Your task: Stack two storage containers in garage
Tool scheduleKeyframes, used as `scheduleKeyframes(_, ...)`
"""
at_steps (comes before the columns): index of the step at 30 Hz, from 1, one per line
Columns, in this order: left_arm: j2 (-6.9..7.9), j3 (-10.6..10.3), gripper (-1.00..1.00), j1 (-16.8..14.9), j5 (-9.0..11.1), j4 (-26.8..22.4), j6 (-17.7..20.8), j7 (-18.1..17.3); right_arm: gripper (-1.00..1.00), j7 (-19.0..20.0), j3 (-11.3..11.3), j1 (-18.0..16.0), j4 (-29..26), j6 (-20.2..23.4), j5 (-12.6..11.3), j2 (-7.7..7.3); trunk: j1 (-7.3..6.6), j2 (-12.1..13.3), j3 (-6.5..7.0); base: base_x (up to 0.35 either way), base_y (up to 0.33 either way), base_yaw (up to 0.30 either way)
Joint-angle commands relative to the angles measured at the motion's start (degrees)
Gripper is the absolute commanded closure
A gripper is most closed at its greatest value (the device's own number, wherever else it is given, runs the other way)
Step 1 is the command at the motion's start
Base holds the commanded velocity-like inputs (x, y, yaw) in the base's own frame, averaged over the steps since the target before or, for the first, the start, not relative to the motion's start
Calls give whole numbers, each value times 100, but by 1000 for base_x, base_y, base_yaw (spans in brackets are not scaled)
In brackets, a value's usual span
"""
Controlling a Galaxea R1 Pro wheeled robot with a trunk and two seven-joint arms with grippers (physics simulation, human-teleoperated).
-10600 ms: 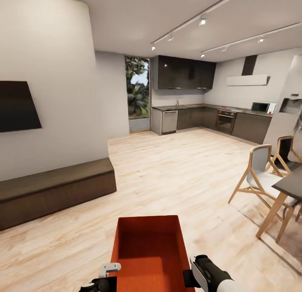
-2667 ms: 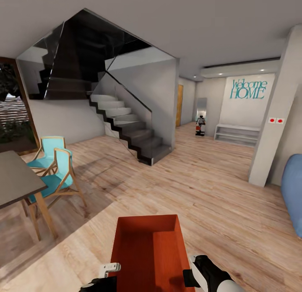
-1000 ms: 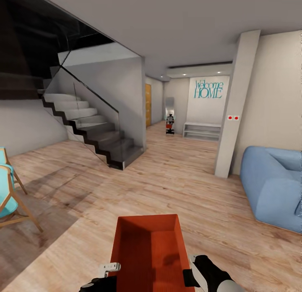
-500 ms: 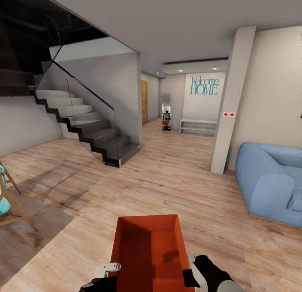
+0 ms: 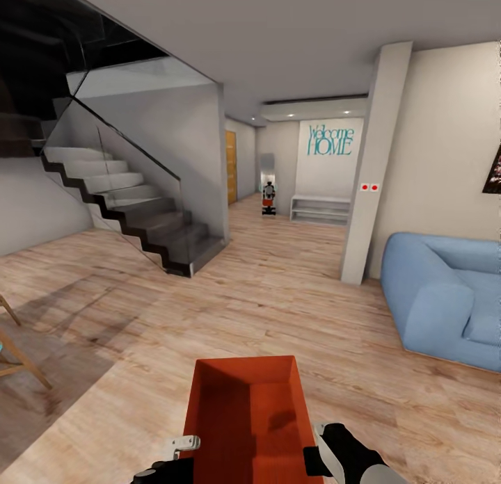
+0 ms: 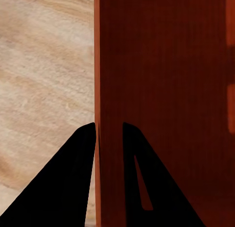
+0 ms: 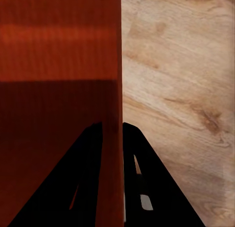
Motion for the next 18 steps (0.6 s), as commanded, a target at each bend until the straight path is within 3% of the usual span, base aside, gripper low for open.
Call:
scheduleKeyframes(1,10,-140,100,-4,105,-33,-236,22,100,-19,131,1,11,97,-131,-88,0,-5,-13,0,0,-69)
scheduleKeyframes(18,10,-140,100,-4,105,-33,-256,22,100,-19,131,2,11,105,-131,-88,0,-5,-154,0,0,-67)
